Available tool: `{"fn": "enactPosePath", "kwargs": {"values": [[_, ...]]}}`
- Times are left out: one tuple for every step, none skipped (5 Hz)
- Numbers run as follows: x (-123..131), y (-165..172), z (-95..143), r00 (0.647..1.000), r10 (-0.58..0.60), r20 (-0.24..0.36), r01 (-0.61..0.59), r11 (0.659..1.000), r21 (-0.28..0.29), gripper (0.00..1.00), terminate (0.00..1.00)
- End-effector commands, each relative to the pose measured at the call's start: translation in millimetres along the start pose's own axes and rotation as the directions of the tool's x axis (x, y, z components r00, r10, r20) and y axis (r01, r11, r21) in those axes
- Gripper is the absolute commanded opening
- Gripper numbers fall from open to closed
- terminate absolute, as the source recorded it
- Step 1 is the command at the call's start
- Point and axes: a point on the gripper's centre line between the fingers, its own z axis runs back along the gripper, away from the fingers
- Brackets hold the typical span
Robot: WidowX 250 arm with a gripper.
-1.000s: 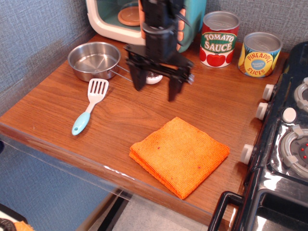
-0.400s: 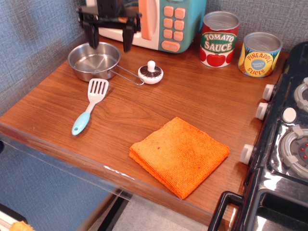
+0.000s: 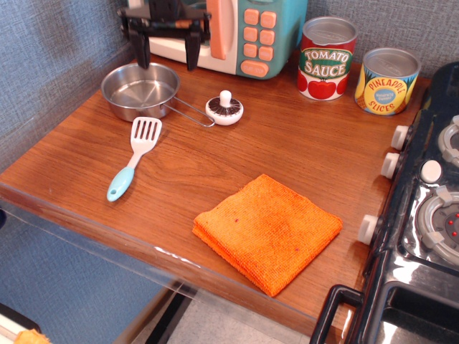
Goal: Move the silver pot on the other side of the mushroom.
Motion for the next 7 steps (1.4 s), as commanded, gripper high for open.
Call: {"fn": "enactPosePath", "kwargs": {"values": [[6,-1,-14,1.0,-0.01,0.0,0.01,0.999,0.046,1.0,0.0],[6,-6,-22,0.999,-0.038,-0.015,0.039,0.997,0.069,1.0,0.0],[2,-9,-30,0.999,-0.035,-0.015,0.036,0.997,0.074,0.0,0.0],[0,-8,-28,0.999,-0.039,-0.013,0.04,0.996,0.074,0.0,0.0],[0,-7,-24,1.0,-0.031,-0.001,0.031,0.997,0.065,0.0,0.0],[1,-3,-16,1.0,0.01,0.023,-0.011,0.999,0.047,0.0,0.0],[4,6,5,0.993,0.094,0.066,-0.097,0.994,0.053,0.0,0.0]]}}
